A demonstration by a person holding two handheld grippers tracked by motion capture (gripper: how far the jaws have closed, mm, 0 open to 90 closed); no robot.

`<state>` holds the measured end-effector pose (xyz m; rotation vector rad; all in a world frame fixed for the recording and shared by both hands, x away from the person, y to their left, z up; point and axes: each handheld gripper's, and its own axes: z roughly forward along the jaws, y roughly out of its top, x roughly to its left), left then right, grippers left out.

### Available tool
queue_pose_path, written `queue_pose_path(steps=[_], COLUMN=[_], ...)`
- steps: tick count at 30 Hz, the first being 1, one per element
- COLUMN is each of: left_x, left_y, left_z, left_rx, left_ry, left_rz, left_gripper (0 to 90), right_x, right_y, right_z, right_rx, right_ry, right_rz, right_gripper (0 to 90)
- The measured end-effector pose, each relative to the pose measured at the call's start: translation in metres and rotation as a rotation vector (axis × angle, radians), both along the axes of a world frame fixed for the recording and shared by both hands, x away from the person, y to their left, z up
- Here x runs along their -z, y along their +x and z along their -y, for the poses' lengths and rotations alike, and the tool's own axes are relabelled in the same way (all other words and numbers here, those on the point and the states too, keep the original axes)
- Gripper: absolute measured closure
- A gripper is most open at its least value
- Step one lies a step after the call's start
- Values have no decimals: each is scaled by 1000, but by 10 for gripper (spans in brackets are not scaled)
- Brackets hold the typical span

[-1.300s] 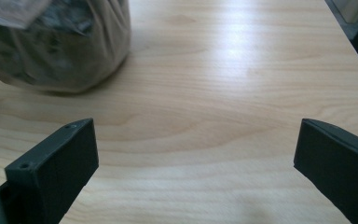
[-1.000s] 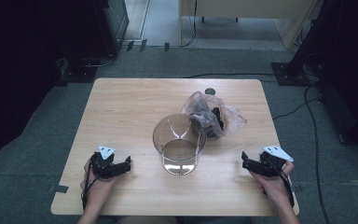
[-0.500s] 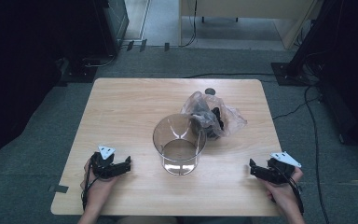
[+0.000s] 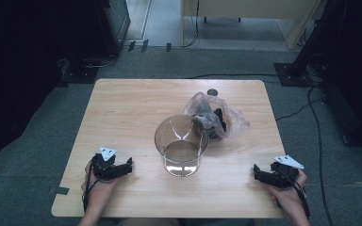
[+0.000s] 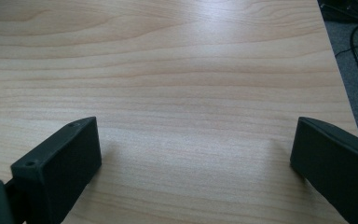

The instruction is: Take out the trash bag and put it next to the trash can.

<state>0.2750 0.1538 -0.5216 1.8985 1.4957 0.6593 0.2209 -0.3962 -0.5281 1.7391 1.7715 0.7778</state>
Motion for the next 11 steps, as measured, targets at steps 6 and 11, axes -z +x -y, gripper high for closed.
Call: queue_pose_path(steps=[6,11], left_x=[0,0], left_y=[0,0], left_z=[0,0], left_rx=[0,0], left_ry=[0,0], left_rz=[0,0], left_gripper=[92,92], right_x=[0,0], right_y=[0,0], right_z=[0,0], right_rx=[1,4], right_ry=[0,1], right_rz=[0,-2], right_gripper=[14,12])
